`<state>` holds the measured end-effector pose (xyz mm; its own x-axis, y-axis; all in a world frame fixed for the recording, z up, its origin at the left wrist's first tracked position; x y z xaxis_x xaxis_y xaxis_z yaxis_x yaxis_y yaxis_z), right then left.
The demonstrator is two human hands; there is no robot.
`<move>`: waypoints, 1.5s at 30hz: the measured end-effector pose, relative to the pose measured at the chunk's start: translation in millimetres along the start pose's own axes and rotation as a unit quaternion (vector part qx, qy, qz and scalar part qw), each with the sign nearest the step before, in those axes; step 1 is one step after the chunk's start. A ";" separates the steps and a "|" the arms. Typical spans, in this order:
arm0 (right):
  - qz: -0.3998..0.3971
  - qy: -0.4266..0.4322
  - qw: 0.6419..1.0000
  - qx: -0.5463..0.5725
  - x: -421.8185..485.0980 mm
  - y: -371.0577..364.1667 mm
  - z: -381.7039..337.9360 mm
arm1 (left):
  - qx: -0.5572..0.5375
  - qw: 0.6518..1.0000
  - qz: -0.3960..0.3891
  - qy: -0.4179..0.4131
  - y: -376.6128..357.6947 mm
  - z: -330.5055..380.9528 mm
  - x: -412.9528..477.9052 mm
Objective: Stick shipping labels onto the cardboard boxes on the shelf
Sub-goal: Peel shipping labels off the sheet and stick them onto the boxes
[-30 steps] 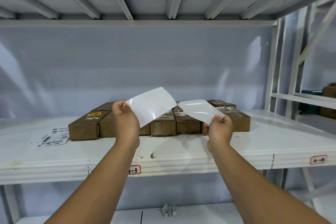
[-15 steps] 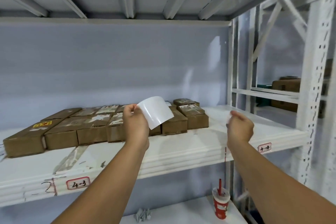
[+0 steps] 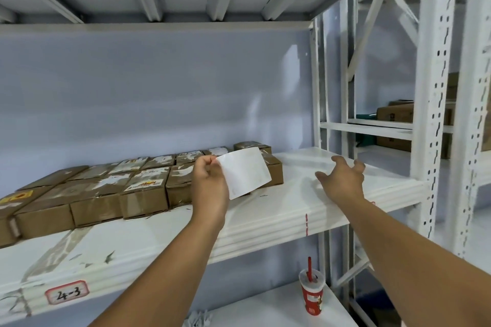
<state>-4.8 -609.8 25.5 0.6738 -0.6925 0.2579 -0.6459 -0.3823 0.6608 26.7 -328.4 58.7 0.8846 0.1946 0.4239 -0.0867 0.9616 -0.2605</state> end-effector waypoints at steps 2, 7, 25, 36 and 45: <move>0.061 0.026 0.997 0.031 -4.2 8.0 -3.0 | -0.004 1.000 -0.002 -0.002 -3.2 0.1 -2.3; 0.131 0.165 0.973 0.095 -29.7 13.6 -45.8 | 0.059 0.991 -0.013 -0.120 -10.3 20.5 -14.0; -0.169 0.041 0.834 0.523 -60.3 -10.0 -110.5 | 0.339 0.775 -0.189 -0.499 -27.1 45.3 -64.1; -0.214 0.070 0.830 0.511 -43.0 -20.4 -119.7 | 0.014 0.986 -0.168 0.000 -21.4 16.1 9.3; -0.162 0.125 0.882 0.425 3.6 -38.8 -114.7 | 0.014 0.994 -0.104 0.032 -50.8 -14.4 59.6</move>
<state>63.8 -527.3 81.6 0.8618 -0.3471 0.3698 -0.3690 -0.9293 -0.0123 90.5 -368.5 84.7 0.9118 -0.0214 0.4100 0.0901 0.9847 -0.1490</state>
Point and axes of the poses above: each hand's wrist, its own x-axis towards the middle knuckle, its own y-axis out of the back of the hand, z = x × y, the point moved 6 cm from there along x, towards the middle knuckle, and after that the axes turned 9 degrees about -x, right-handed, at the moved point
